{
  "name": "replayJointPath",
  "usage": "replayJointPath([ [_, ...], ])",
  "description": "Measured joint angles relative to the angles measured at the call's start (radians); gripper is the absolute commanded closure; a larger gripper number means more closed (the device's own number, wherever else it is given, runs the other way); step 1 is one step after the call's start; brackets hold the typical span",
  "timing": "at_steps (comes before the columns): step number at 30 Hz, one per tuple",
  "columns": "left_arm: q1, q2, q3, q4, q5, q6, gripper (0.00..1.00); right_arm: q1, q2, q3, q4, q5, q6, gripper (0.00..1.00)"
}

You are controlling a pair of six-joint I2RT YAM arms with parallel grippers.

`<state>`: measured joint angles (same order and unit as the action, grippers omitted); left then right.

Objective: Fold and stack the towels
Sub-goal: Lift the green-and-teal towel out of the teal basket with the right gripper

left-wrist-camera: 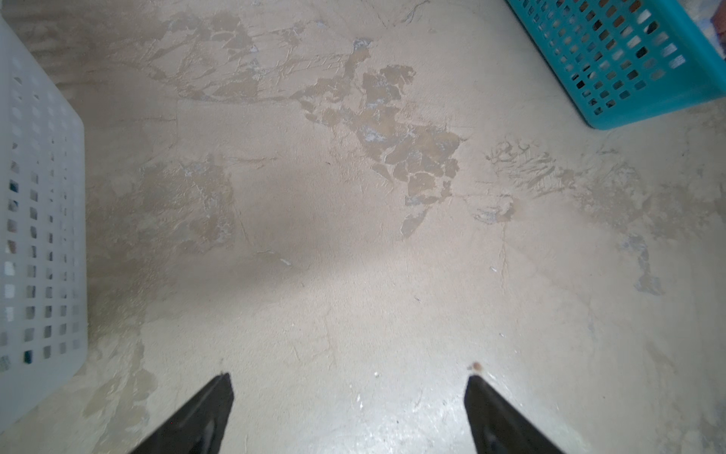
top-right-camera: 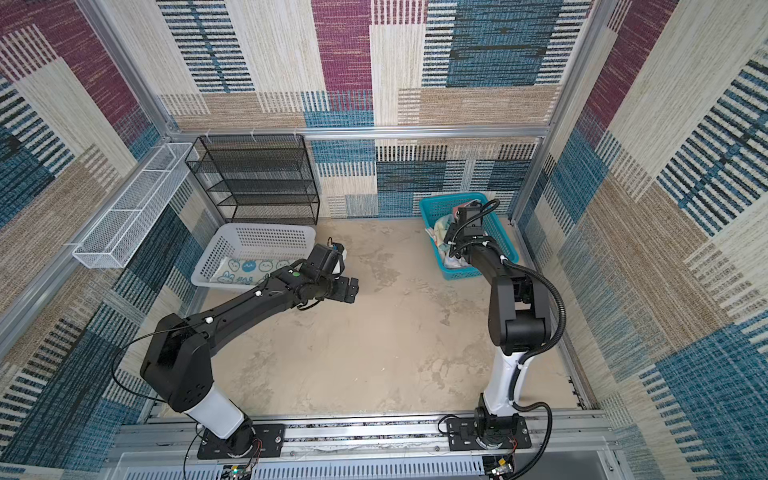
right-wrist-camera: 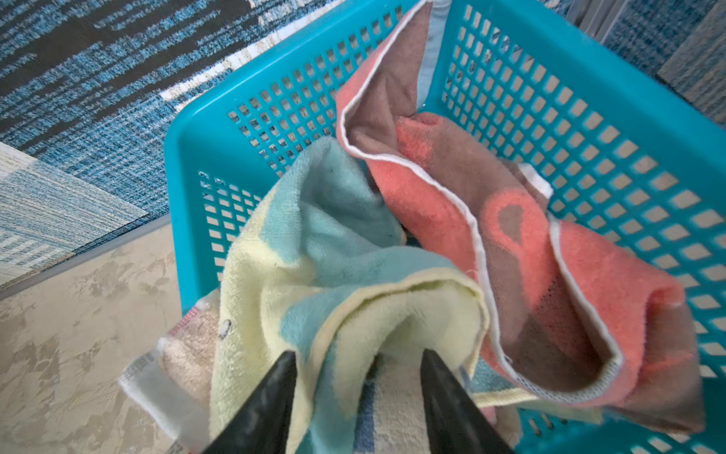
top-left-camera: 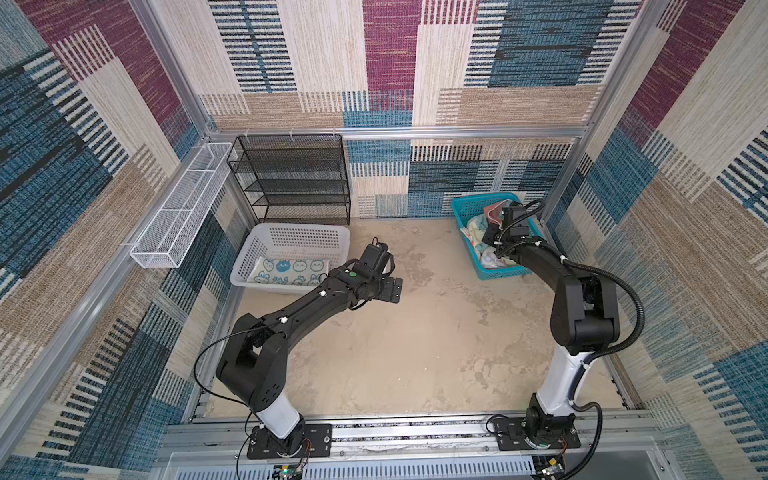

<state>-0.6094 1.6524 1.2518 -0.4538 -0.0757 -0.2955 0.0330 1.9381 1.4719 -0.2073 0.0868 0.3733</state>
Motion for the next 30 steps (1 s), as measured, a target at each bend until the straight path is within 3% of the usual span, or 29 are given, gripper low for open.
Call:
replayJointPath([
  [4, -0.001, -0.019, -0.018, -0.001, -0.001, 0.0, 0.03, -0.001, 0.031, 0.029, -0.001, -0.018, 0.003, 0.97],
  [5, -0.001, -0.026, -0.022, -0.001, -0.003, 0.0, 0.03, -0.001, 0.031, 0.029, -0.001, -0.023, 0.003, 1.0],
  [14, -0.001, -0.056, -0.053, 0.001, -0.007, 0.0, 0.01, 0.0, -0.098, -0.04, 0.023, -0.106, -0.043, 1.0],
  [22, -0.001, -0.069, -0.061, 0.011, -0.003, 0.001, 0.02, 0.012, -0.378, -0.185, 0.107, -0.225, -0.128, 1.0],
  [30, -0.001, -0.1, -0.075, 0.021, -0.005, 0.005, 0.03, 0.048, -0.604, -0.212, 0.135, -0.367, -0.208, 1.0],
])
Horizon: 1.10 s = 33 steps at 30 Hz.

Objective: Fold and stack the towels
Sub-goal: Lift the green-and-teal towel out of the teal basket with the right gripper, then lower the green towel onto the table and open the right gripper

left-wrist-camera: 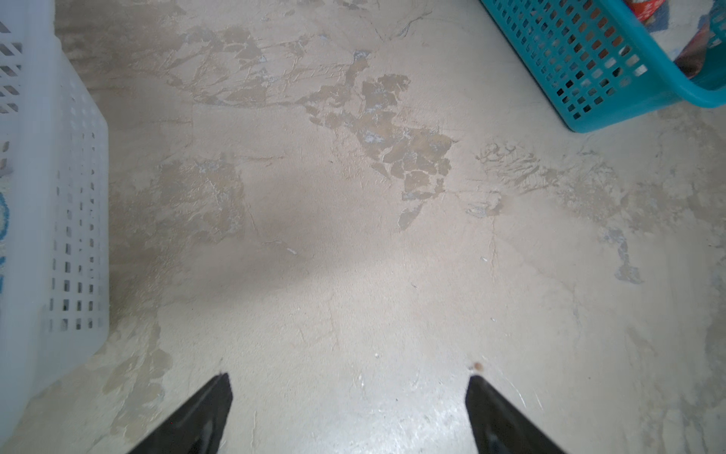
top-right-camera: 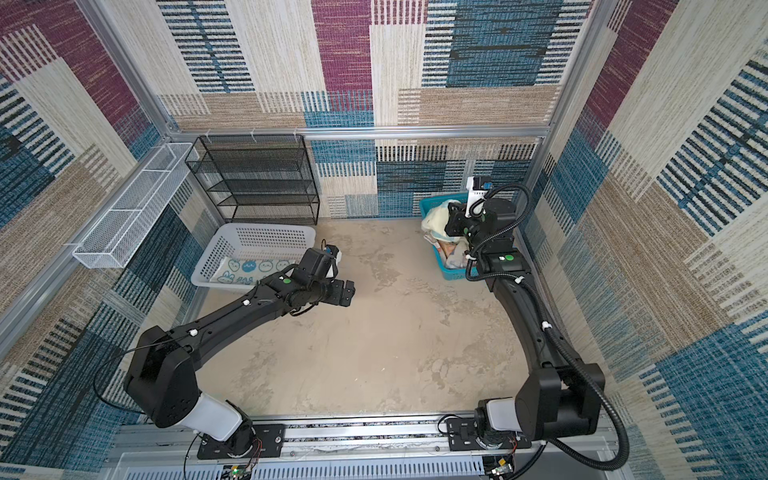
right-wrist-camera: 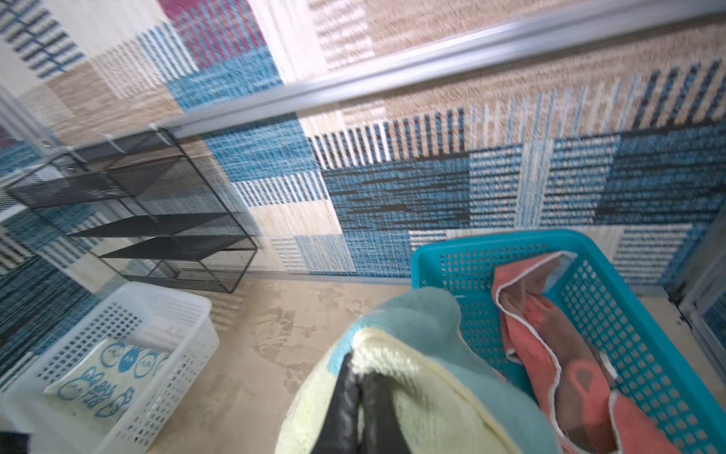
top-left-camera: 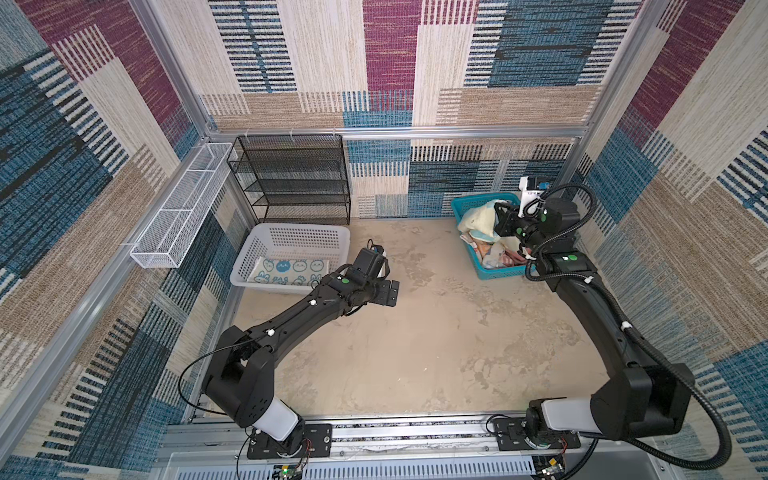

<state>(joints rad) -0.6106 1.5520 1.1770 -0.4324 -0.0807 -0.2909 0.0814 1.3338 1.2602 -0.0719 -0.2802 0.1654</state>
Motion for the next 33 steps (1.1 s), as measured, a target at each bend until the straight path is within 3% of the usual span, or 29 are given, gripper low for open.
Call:
replayJointPath([
  [14, 0.0, -0.128, -0.095, 0.025, -0.052, -0.004, 0.03, 0.237, -0.026, 0.051, -0.101, -0.244, -0.06, 1.0],
  [24, 0.0, -0.195, -0.154, 0.031, -0.043, -0.003, 0.03, 0.286, 0.025, -0.131, -0.124, -0.258, -0.021, 1.0],
  [33, -0.011, -0.191, -0.17, 0.048, -0.018, -0.008, 0.04, 0.383, 0.243, -0.099, -0.114, -0.232, 0.01, 1.0],
])
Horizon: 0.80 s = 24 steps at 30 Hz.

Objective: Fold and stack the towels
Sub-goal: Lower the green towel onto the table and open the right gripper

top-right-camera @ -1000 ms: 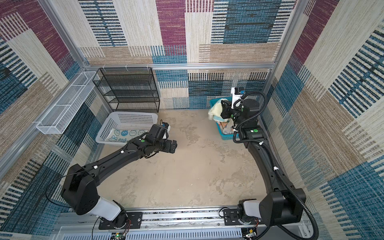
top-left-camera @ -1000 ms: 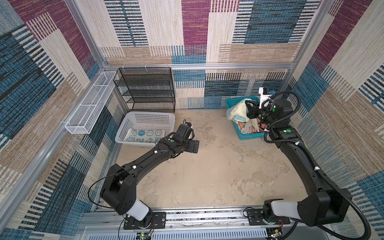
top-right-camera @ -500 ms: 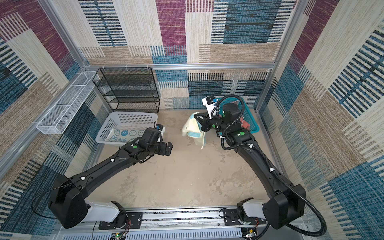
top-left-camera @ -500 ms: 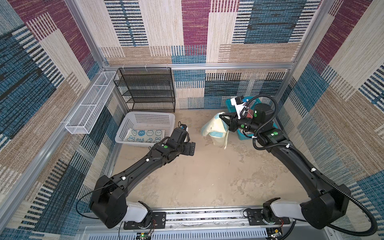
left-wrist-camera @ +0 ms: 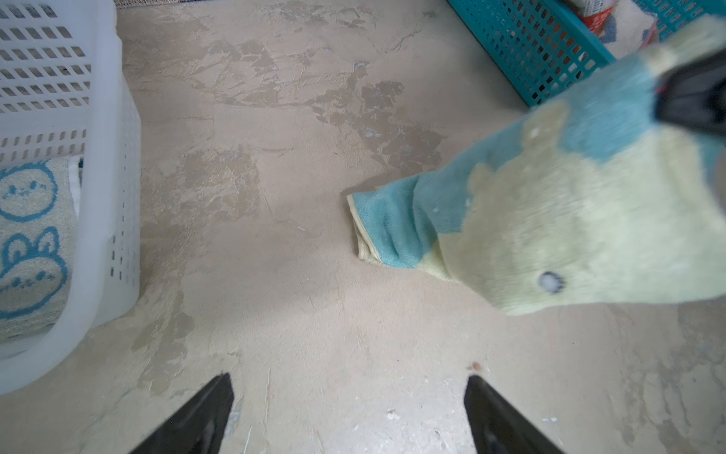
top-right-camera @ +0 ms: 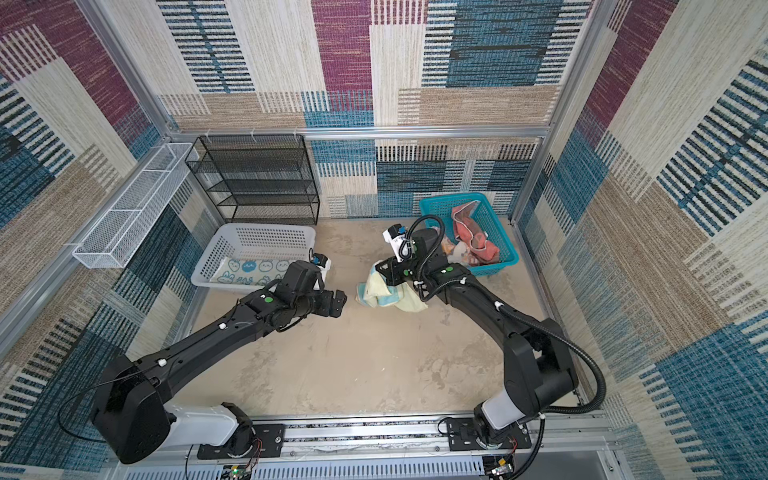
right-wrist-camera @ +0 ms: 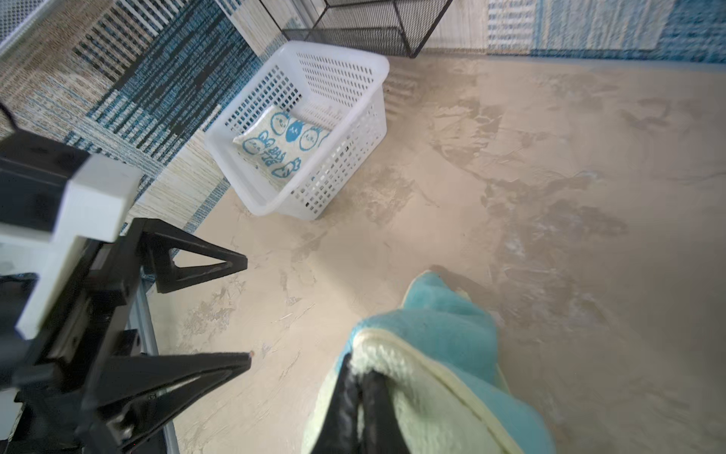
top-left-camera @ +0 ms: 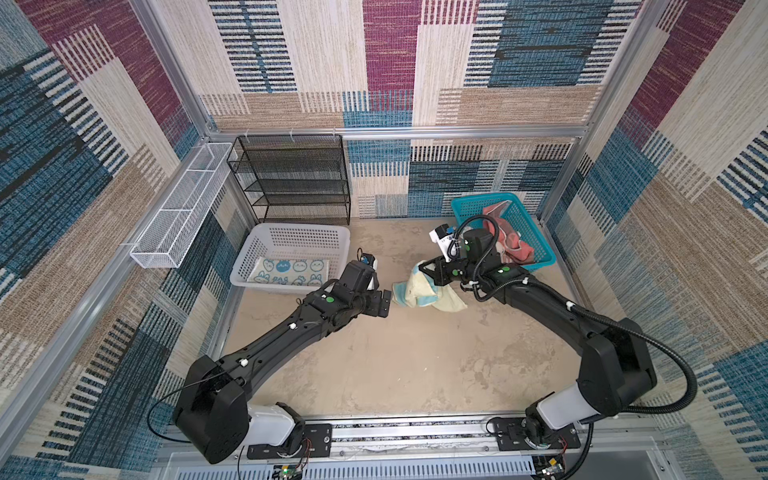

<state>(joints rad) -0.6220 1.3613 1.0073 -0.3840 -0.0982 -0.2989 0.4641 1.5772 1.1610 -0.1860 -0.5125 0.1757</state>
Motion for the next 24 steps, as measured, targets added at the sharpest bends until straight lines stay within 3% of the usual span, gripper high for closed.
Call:
replayJointPath([
  [8, 0.0, -0.013, -0.018, 0.005, -0.05, -0.004, 0.04, 0.105, 0.234, 0.091, 0.01, 0.002, 0.004, 0.9],
  [15, -0.001, -0.002, -0.02, 0.005, -0.078, -0.004, 0.04, 0.137, 0.356, 0.15, 0.009, 0.002, 0.005, 0.51],
  [24, 0.0, 0.055, 0.011, 0.0, -0.079, -0.004, 0.04, 0.139, 0.242, 0.113, 0.004, 0.163, -0.051, 0.25],
])
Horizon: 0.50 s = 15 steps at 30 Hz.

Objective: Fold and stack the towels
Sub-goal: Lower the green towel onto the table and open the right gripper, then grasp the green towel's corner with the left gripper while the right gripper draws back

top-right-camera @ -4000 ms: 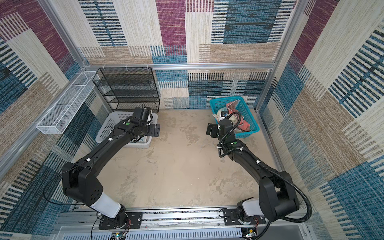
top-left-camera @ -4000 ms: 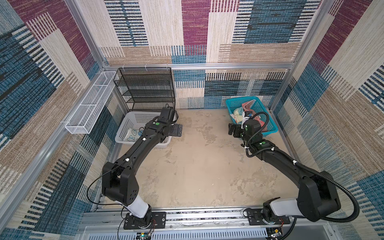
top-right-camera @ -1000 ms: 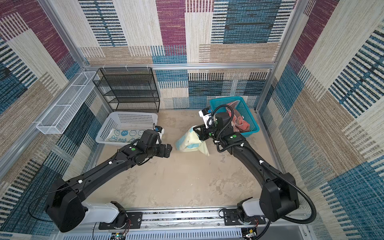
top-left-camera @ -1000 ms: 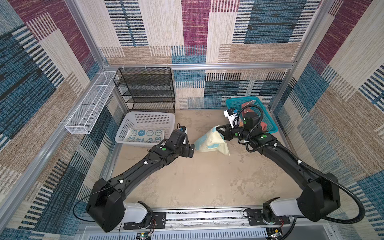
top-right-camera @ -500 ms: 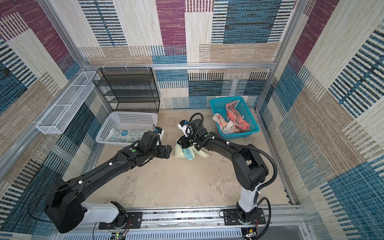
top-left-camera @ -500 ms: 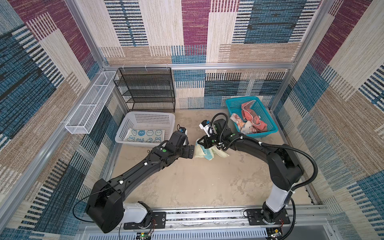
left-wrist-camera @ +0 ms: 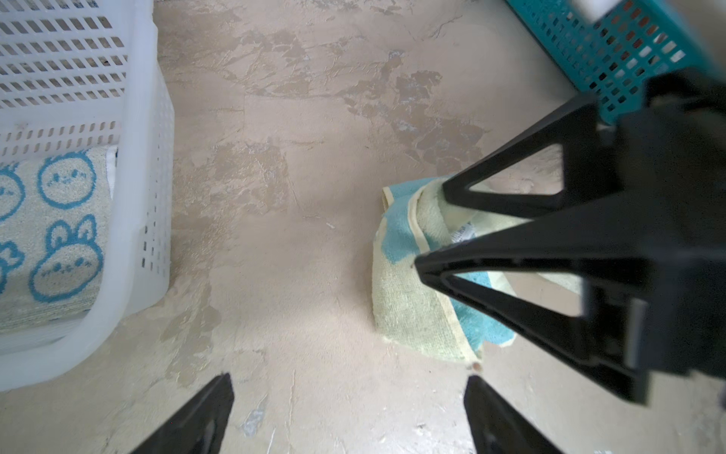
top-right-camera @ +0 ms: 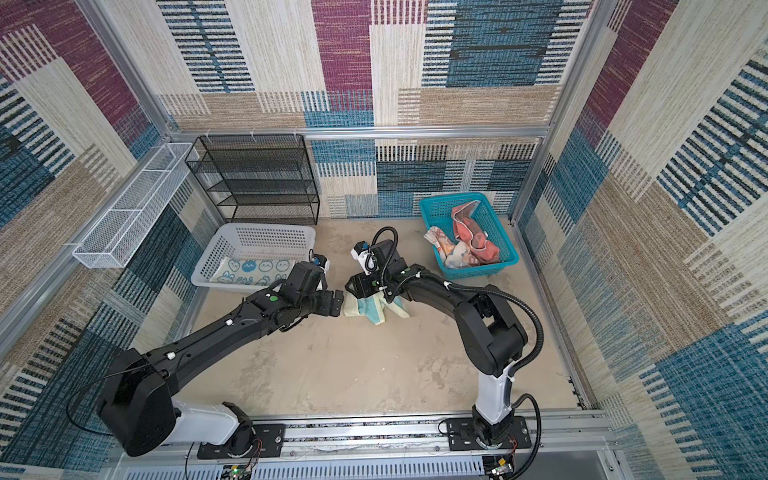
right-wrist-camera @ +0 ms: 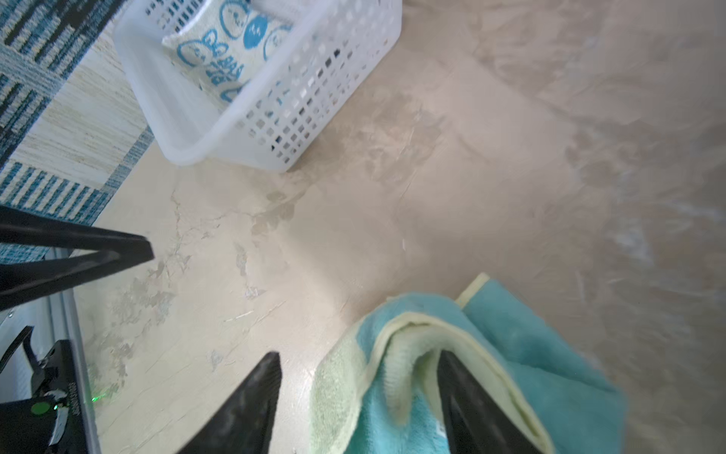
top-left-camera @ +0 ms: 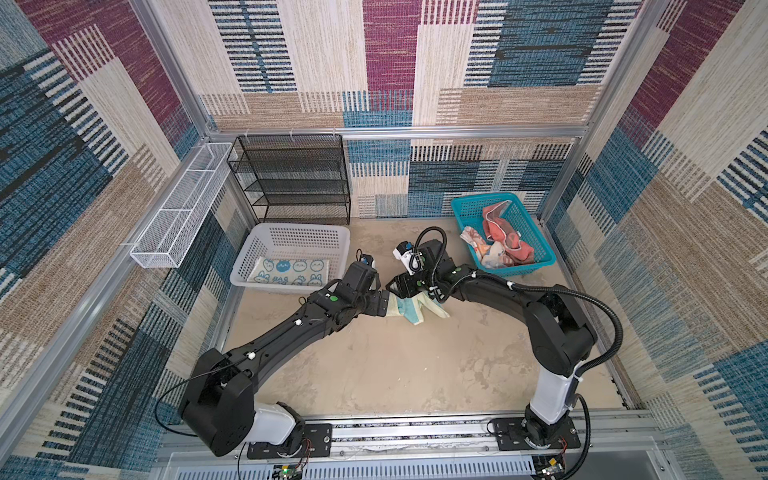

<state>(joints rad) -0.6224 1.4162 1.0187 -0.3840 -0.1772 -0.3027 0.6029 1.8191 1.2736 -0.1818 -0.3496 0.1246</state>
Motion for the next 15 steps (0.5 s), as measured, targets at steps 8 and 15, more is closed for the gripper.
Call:
replayJointPath([
  [8, -0.013, 0.087, 0.09, -0.024, 0.024, 0.013, 0.05, -0.003, -0.144, -0.087, -0.007, 0.187, -0.042, 0.23],
  [15, -0.112, 0.182, 0.194, -0.039, 0.027, 0.095, 0.06, -0.076, -0.227, -0.221, -0.032, 0.341, -0.033, 0.22],
])
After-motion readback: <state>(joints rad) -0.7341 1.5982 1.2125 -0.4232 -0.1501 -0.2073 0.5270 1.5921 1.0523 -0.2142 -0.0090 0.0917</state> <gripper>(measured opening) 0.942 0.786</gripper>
